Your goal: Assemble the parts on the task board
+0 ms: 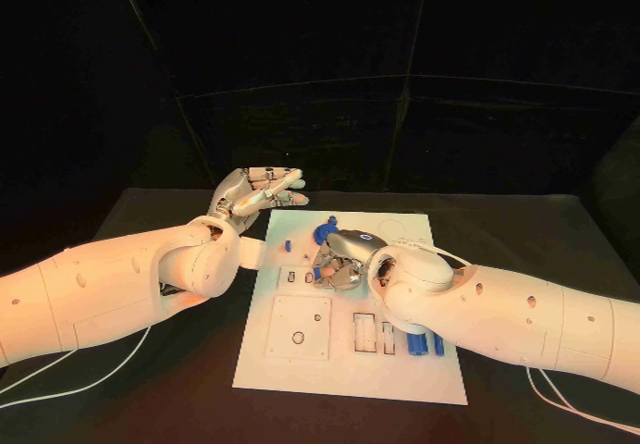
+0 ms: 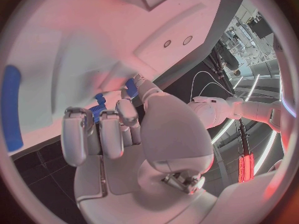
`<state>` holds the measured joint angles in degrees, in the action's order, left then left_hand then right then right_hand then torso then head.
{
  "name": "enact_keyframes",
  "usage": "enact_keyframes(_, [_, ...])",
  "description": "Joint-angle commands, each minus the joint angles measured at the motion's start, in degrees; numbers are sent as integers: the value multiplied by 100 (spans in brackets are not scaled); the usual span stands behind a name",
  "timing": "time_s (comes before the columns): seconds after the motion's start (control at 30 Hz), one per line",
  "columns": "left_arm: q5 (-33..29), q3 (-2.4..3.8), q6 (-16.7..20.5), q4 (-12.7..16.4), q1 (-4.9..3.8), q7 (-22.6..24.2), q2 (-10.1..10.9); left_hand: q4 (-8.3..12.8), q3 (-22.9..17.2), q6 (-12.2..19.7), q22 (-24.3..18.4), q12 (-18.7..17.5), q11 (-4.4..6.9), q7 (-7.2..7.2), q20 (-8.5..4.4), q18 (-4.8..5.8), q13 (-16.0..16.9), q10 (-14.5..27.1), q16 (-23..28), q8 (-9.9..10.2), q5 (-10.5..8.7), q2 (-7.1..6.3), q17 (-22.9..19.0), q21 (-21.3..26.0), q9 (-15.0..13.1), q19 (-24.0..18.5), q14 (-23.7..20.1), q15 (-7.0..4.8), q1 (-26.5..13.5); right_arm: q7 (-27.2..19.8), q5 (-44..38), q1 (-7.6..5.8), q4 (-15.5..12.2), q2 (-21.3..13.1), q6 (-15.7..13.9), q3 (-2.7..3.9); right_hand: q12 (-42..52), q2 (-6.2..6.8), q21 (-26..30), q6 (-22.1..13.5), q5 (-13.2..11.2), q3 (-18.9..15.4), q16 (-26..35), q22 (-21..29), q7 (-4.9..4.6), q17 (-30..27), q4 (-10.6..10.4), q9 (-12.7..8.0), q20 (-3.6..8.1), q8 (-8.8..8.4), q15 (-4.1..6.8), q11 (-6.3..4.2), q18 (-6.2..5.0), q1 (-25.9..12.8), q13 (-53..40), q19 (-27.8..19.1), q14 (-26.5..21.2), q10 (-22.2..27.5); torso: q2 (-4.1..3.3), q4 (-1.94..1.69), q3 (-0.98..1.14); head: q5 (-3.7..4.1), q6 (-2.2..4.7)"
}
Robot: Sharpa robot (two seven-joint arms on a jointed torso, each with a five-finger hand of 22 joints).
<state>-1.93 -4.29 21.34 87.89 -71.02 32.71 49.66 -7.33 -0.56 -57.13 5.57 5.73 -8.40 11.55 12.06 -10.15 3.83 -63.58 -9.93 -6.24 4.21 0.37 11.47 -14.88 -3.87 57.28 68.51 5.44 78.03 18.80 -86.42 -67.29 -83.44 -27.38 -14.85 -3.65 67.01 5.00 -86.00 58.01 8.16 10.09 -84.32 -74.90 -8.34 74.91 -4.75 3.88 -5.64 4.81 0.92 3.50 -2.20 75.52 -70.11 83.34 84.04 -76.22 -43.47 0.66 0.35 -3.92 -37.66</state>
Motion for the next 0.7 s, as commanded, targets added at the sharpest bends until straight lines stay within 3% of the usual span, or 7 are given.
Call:
enact_keyframes(0.03, [29, 5, -67, 14, -10, 18, 3, 27, 0, -31, -8, -30, 6, 0, -11, -43, 6, -37, 25, 25, 34, 68, 6, 10, 0, 34, 24, -2, 5, 83, -48, 2, -10, -1, -123, -8, -33, 22, 37, -68, -28, -76, 26, -589, -16, 523, -22, -1, -14, -33, -31, 6, -1, -66, 15, -19, 383, 66, 2, 2, -1, 4, 2])
enact_keyframes(0.23, [29, 5, -72, 13, -10, 11, 7, 27, 0, -31, -8, -30, 6, 0, -11, -43, 6, -37, 25, 25, 34, 68, 6, 10, 0, 34, 24, -2, 5, 44, -96, 6, -56, -24, -417, -8, -242, 141, 67, -302, -17, -397, 51, -540, -65, 494, -179, -14, -43, -103, -68, 56, -12, -195, 188, -56, 374, 243, 2, 2, 0, 7, 3])
enact_keyframes(0.43, [91, 5, -66, 2, -10, -59, 15, 45, 8, -59, -4, -48, 27, -20, -38, -49, 4, -74, 3, 35, 36, 80, 49, -22, 0, 110, 134, -33, 0, -219, -116, 19, -237, -176, -977, -8, -328, 166, 84, -511, 19, -738, 67, -515, -119, 480, -320, -9, -87, -93, -112, 105, -19, -155, 287, -75, 369, 345, 4, 3, 6, 1, 18])
enact_keyframes(0.57, [389, 5, -90, -21, -10, -297, 46, 45, 37, -258, 49, 17, 141, -100, -166, -56, 39, -372, -163, -15, 30, 101, 203, -183, -20, 417, 569, -172, -46, -1079, 214, 18, -547, -549, -1338, -4, -306, 97, 96, -540, 30, -870, 83, -498, -125, 462, -341, -2, -98, -70, -118, 110, -24, 13, 291, -88, 363, 349, 19, 2, 5, -3, 34])
enact_keyframes(0.7, [903, 5, -218, -73, -9, -775, 73, -25, 111, -528, 197, 124, 340, -280, -415, -54, 104, -813, -596, -91, 23, 86, 539, -536, -52, 1008, 1366, -419, -162, -1928, 909, -44, -782, -957, -1243, 1, -380, 4, 226, -524, 98, -910, 214, -252, -118, 278, -302, 6, -99, -42, -115, 103, -83, 196, 366, -275, 311, 418, 43, 5, -3, -6, 47])
